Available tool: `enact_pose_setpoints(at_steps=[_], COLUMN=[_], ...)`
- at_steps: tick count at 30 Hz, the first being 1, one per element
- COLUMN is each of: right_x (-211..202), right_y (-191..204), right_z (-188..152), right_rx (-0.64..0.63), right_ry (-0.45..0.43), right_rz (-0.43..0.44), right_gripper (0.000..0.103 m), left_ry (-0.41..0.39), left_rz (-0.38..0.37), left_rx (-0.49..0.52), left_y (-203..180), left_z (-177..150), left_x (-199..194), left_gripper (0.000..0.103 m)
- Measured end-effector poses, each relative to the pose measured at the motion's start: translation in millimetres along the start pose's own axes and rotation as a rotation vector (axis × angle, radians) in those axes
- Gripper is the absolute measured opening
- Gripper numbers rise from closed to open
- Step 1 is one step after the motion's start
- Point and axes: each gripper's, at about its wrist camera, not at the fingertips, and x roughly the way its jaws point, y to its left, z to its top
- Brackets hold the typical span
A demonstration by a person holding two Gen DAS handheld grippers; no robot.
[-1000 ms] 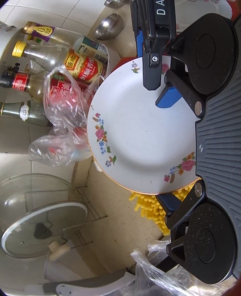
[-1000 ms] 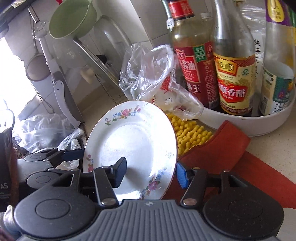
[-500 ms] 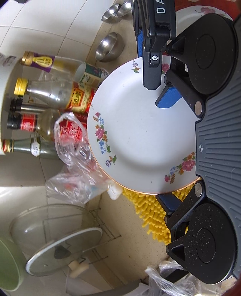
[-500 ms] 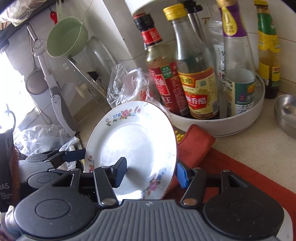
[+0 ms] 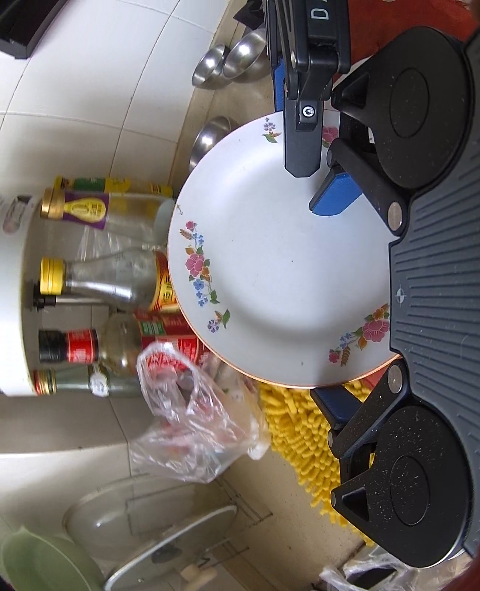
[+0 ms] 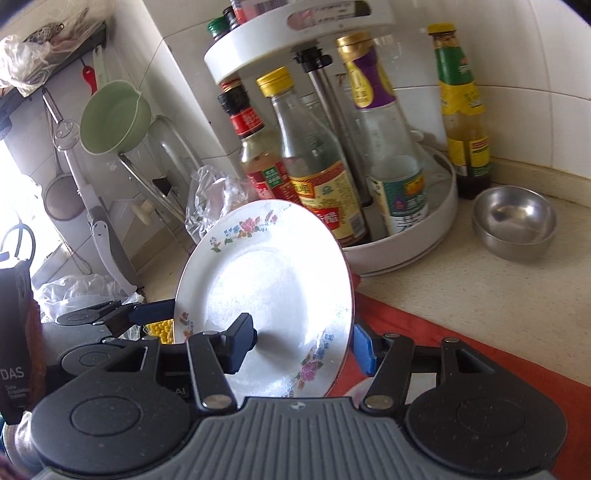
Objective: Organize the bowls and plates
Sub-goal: 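Carry the held plate with the left tool over the plate stack on the red cloth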
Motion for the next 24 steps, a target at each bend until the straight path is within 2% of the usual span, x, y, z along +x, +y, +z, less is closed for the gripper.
enact_pose_setpoints(at_steps=[12,24], right_x=[-47.0,-80.9], right_y=[-21.1,-44.1], right_z=[-18.5,-53.9], right_rx=[0.049,0.126], right_ry=[-0.05,-0.047], right_rz=[-0.053,-0.124], right_gripper=[0.055,0.055], left_ry=[-0.014,0.032], left_rz=[-0.057,-0.131], left_rx=[0.07,0.134], left_y=[-44.6,-86.7], left_z=[-3.0,-27.5], left_x=[-11.8,-11.2], left_gripper=[0.098,0.099])
